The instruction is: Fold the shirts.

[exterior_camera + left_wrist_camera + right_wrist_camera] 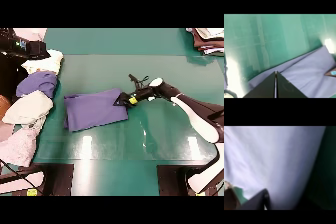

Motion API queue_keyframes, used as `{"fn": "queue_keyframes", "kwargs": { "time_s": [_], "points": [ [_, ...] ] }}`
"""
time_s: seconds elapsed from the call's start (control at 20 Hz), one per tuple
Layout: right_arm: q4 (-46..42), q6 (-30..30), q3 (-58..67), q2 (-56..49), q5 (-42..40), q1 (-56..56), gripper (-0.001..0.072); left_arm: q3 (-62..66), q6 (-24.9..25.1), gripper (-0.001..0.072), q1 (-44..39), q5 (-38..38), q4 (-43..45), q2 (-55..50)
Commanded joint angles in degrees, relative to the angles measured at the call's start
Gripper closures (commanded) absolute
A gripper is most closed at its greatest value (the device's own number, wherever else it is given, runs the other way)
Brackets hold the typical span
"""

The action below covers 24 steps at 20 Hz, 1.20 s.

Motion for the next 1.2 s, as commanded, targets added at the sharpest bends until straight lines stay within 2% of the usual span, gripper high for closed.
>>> {"fn": "queue_keyframes", "kwargs": {
  "time_s": [0.0, 0.05, 0.2, 0.45, 0.6, 0.85, 1.05, 1.15],
  "points": [
    [2.0, -1.3, 5.2, -2.7, 0.3, 2.2, 0.066, 0.0, 0.0, 0.0684, 0.0, -0.8, -0.1, 0.0],
    [1.8, -1.9, 5.6, -2.5, 0.4, 1.9, 0.0699, 0.0, 0.0, 0.0684, 0.0, -1.1, -0.3, 0.0],
    [0.0, -1.9, 5.6, 0.2, 0.8, -0.7, 0.0699, 0.0, 0.0, 0.0685, -1.6, -1.3, -1.2, 0.0],
    [-14.4, 4.2, 2.8, 12.6, 0.3, -12.1, 0.0699, 0.0, 0.5, 0.0684, -9.6, -0.8, -1.1, 0.0],
    [-20.9, 7.3, -7.2, 24.3, -1.9, -25.6, 0.0699, 0.0, 0.4, 0.0684, -12.5, -0.7, -1.2, 0.0],
    [-21.9, 7.3, -22.1, 41.4, -6.4, -57.5, 0.0699, 0.0, -1.2, 0.0685, -13.5, -0.5, -1.4, 0.0],
    [-21.7, 7.3, -28.4, 48.0, -6.9, -80.9, 0.0699, 0.0, -2.7, 0.0684, -13.5, 0.5, -1.5, 0.0],
    [-21.7, 7.5, -30.7, 49.1, -6.1, -88.0, 0.0699, 0.0, -2.7, 0.0684, -13.5, 1.0, -1.4, 0.0]
  ]
}}
